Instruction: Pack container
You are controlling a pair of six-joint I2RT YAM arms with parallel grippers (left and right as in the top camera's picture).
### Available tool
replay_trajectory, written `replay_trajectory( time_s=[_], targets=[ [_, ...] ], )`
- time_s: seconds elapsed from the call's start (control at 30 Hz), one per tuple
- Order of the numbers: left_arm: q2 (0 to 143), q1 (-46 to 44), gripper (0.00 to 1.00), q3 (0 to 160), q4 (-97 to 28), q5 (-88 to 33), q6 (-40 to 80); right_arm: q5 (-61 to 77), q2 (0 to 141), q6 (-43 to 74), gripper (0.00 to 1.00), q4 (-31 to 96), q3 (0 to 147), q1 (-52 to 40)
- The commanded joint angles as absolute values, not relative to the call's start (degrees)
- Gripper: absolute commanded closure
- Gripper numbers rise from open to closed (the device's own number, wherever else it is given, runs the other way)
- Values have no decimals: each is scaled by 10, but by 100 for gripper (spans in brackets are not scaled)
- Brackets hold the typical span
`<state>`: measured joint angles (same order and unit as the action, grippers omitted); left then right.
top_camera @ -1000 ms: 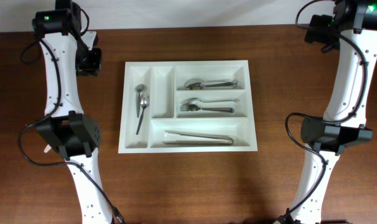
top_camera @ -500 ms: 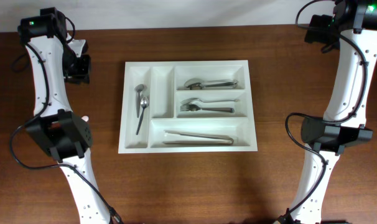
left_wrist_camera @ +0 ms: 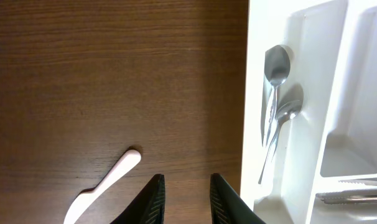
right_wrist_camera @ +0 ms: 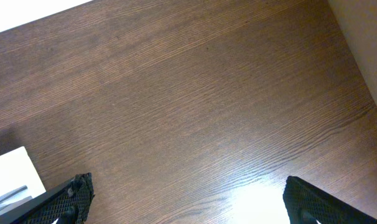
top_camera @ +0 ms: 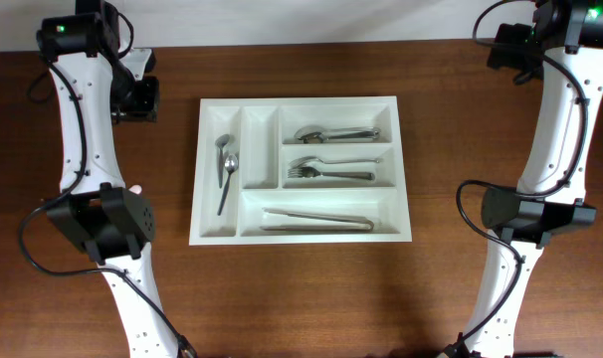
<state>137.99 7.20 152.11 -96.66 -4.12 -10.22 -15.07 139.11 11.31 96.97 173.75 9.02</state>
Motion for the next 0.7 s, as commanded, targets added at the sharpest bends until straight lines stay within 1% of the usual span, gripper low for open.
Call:
replay_trajectory(
  time_s=[0.0, 0.03, 0.13, 0.37, 0.5, 0.63, 0.67],
  targets=[
    [1365, 75, 75, 1520, -967, -48, -97, -150, 1367, 109, 1, 972, 1745, 91],
    [1365, 75, 78, 1520, -967, -48, -97, -150, 1367, 109, 1, 972, 1745, 91],
    [1365, 75, 79, 1519, -967, -48, -88, -150, 1367, 109, 1, 972, 1745, 91],
    [1343, 72, 79, 1519, -963, -44, -87, -150, 1367, 110, 1, 972, 1745, 91],
    [1338, 72, 78, 1507, -951, -9, -87, -150, 1367, 109, 1, 972, 1745, 91],
    [1297, 72, 78, 1392, -862, 0, -86, -150, 1367, 109, 1, 972, 1745, 91],
    [1264, 72, 78, 1312, -804, 0, -86, -150, 1367, 109, 1, 972, 1745, 91]
  ],
)
